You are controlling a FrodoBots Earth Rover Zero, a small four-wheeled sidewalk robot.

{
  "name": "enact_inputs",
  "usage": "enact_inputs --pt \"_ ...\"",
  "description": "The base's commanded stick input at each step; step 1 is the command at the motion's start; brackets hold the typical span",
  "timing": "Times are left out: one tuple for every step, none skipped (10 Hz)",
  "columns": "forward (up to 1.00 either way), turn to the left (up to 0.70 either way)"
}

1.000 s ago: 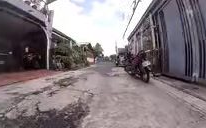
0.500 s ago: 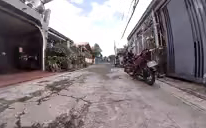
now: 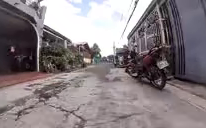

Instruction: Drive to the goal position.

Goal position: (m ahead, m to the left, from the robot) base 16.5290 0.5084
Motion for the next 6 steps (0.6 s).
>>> enact_inputs --pt "1.0 0.01" --pt "1.0 0.02" --pt "1.0 0.02" --pt "1.0 0.02" --pt "1.0 0.02" --pt "1.0 0.02"
